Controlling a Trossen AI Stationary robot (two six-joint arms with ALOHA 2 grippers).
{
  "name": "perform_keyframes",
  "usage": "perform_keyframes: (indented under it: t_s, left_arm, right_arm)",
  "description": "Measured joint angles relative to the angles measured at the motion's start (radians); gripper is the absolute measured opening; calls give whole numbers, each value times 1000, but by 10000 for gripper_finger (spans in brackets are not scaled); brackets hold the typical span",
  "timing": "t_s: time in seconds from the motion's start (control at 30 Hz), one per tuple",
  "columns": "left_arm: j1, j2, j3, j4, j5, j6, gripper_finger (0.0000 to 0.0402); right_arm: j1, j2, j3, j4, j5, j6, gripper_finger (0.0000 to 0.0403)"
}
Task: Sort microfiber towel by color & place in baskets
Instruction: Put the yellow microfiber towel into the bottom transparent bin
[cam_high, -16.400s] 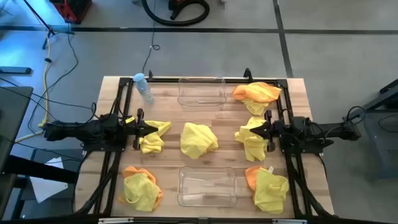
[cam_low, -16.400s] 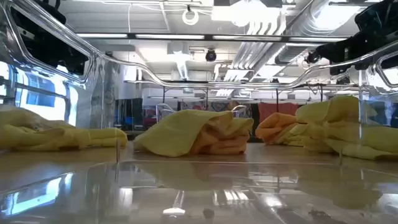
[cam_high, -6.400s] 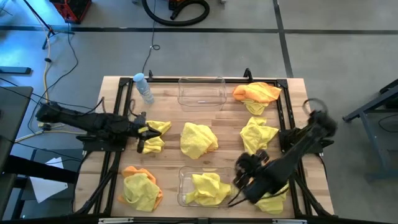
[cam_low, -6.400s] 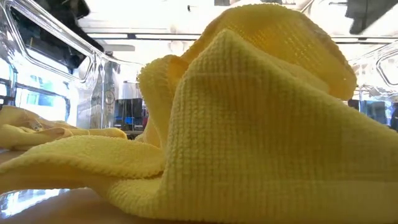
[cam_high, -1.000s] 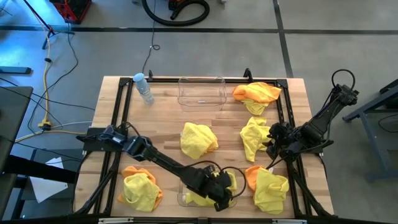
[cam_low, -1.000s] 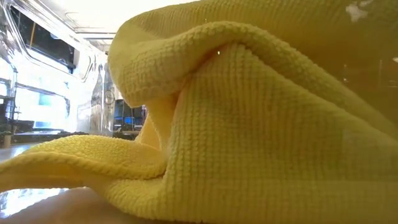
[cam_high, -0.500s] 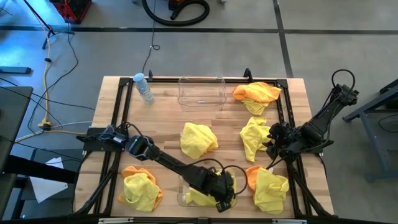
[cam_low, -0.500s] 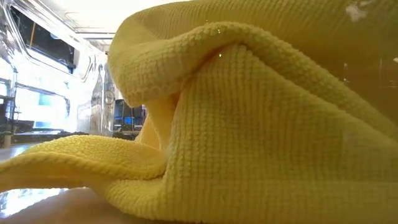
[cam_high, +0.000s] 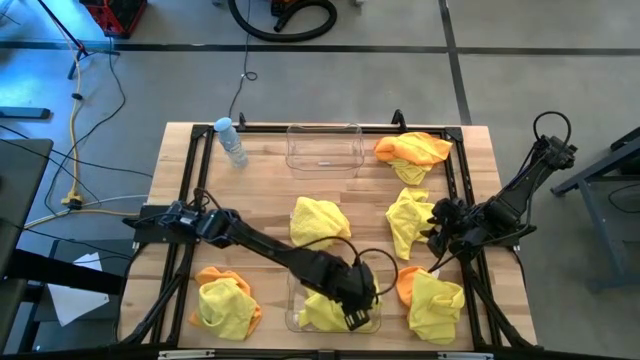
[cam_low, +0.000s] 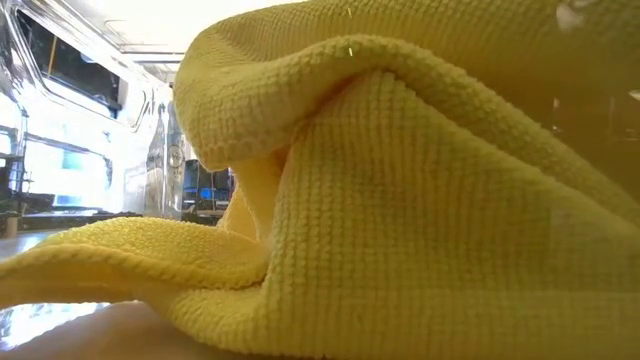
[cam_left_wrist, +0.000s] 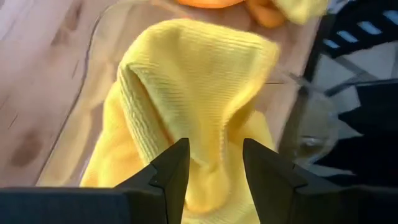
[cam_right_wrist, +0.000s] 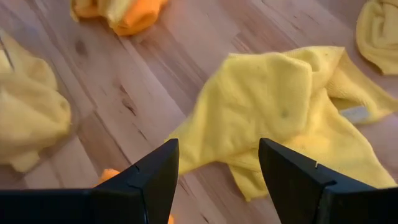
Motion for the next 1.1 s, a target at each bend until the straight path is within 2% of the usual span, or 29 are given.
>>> perform_keyframes:
  t_s: [0.1, 0.3, 0.47, 0.57, 0.67, 0.77, 0.83, 0.93, 1.1]
  left_arm:
    - [0, -35, 0, -56, -15, 41, 136]
    - [-36, -94, 0, -192, -236, 149, 135]
    - [-59, -125, -1, -425, -406, 169, 135]
    - [-57, -145, -19, -513, -452, 198, 135]
    - [-55, -201, -86, -518, -461, 269, 135]
    - [-51, -307, -231, -483, -463, 316, 135]
    - [-48, -415, -380, -418, -476, 326, 135]
    - [-43, -619, -654, -246, -479, 333, 135]
    - [-23, -959, -1074, 62, -406, 317, 135]
  right_arm:
    - [0, 7, 0, 44, 74, 27, 216]
    - [-8, 67, 0, 127, 181, 32, 216]
    - [-81, 165, 0, 198, 125, -17, 216]
    - [-154, 227, 7, 203, 91, -21, 216]
    - [-242, 275, 20, 197, 63, 26, 216]
    - [-341, 305, 29, 189, -15, 70, 216]
    - [-404, 320, 29, 184, -77, 87, 216]
    - [-486, 353, 27, 185, -154, 106, 216]
    - [-586, 429, 27, 233, -262, 114, 216]
